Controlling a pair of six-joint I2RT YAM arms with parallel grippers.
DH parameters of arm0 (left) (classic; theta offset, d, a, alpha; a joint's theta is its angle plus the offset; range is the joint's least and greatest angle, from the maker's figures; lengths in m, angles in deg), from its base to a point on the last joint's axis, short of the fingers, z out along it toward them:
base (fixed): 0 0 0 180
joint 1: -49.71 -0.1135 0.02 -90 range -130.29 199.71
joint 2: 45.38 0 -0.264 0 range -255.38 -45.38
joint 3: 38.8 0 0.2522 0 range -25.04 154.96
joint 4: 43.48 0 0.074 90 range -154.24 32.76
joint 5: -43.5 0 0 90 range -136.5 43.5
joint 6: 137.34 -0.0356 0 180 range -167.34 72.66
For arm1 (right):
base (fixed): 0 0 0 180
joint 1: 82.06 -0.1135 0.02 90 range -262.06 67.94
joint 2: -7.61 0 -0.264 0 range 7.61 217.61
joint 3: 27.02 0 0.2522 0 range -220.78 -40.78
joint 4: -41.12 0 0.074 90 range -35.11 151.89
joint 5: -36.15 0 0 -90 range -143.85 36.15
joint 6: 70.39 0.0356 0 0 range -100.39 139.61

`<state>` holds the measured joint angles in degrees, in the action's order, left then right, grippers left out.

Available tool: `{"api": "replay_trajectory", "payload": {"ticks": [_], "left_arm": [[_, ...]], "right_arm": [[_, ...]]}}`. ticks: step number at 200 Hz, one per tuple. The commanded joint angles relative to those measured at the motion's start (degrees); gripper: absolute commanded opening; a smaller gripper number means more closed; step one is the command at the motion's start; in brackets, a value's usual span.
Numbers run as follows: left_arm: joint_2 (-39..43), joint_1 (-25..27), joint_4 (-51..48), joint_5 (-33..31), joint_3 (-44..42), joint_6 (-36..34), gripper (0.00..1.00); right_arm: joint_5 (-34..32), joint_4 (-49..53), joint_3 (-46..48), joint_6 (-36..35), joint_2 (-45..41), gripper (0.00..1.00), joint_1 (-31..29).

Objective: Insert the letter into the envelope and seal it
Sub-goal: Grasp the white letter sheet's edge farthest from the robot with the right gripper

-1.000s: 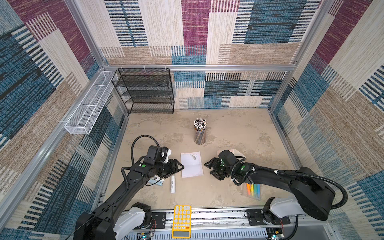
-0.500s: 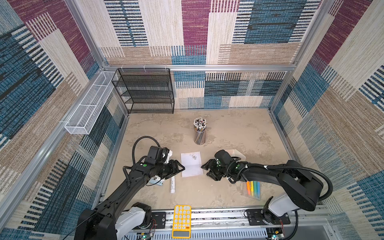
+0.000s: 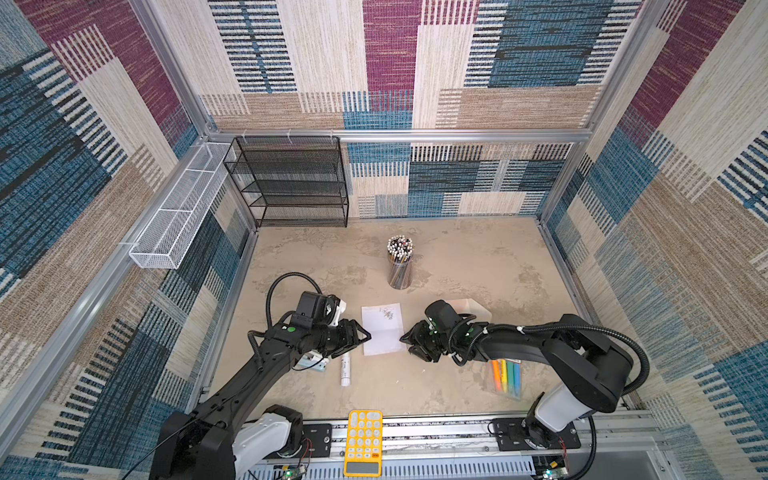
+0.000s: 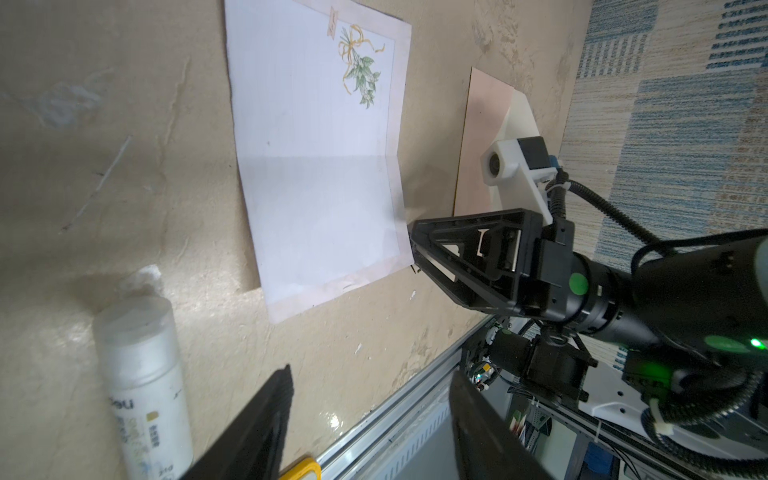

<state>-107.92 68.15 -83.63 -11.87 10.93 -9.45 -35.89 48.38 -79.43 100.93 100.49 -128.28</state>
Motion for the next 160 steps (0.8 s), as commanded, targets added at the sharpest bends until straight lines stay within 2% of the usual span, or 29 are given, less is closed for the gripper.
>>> {"api": "replay_trajectory", "payload": {"ticks": [1,55,118,141,160], "left_arm": [[-0.2,0.0,0.7,0.6,0.1,0.1,0.63],[0.4,0.0,-2.3,-0.2,1.2,-1.7,0.63],[1.4,0.0,-5.2,-0.9,2.9,-3.0,0.63],[1.1,-0.1,-7.8,-4.0,5.4,-5.2,0.63],[1.3,0.0,-11.7,-5.7,8.5,-8.5,0.63]], "right_arm": [[1.7,-2.3,-1.0,-1.3,1.2,0.45,-0.1],[2.3,-1.8,-2.0,-1.6,2.8,0.36,-0.2],[0.1,1.7,-3.3,-2.7,1.1,0.11,-0.1],[-1.4,5.8,-5.3,-5.8,-0.5,0.04,0.1],[-2.5,12.2,-8.8,-11.1,-2.0,0.00,1.1]]}}
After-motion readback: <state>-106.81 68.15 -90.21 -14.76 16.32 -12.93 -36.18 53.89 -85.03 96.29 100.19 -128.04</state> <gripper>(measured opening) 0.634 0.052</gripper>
